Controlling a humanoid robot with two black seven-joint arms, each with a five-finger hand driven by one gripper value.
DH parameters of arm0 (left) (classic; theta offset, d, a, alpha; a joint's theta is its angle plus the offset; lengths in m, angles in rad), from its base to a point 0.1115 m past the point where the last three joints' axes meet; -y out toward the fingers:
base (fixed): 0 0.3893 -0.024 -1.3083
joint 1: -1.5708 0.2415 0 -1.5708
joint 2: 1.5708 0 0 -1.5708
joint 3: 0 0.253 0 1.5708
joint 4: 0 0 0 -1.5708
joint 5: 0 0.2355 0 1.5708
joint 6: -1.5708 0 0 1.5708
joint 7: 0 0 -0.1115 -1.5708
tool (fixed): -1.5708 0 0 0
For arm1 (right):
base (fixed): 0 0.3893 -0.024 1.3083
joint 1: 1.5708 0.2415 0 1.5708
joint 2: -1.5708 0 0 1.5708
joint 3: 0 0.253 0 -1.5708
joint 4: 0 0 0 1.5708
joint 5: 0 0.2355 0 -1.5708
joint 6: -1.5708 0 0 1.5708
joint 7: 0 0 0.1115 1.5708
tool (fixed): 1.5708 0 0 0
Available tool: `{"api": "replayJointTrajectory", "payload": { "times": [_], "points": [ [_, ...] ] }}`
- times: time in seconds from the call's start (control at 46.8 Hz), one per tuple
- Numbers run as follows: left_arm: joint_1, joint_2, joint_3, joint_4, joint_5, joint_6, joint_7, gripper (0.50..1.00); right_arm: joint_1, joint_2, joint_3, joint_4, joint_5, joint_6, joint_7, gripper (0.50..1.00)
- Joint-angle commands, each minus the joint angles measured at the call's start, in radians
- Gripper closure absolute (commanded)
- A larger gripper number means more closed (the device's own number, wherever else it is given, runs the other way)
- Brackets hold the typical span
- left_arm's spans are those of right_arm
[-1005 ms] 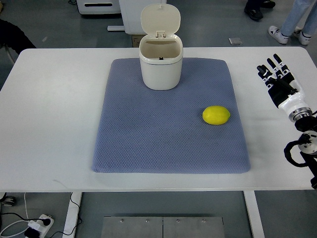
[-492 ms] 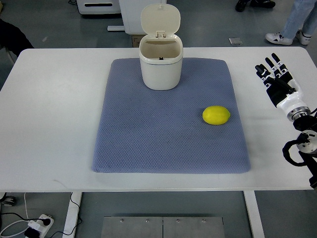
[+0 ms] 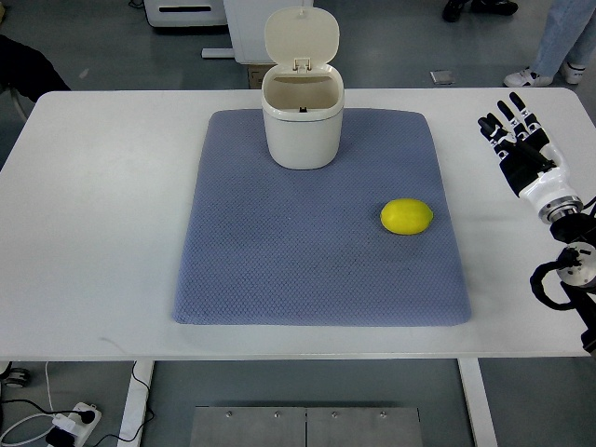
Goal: Put lemon in trash with right hand
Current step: 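Move the right hand toward the yellow lemon on the mat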
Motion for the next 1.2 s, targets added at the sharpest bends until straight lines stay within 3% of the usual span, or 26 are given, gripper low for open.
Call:
{"api": "replayJointTrajectory", "payload": {
  "times": [0.0, 0.641, 1.176],
  "points": [
    [0.0, 0.0, 0.0, 0.0, 0.0, 0.0, 0.0, 0.5, 0.0, -0.005, -0.017, 0.0, 0.0, 0.008, 0.012, 0.5],
    [0.0, 0.0, 0.0, 0.0, 0.0, 0.0, -0.001, 0.5, 0.072, -0.131, -0.349, 0.014, -0.087, 0.009, 0.294, 0.5],
    [0.0, 0.0, 0.0, 0.0, 0.0, 0.0, 0.0, 0.5, 0.106, -0.131, -0.522, 0.014, -0.182, 0.0, 0.328, 0.5]
  ]
}}
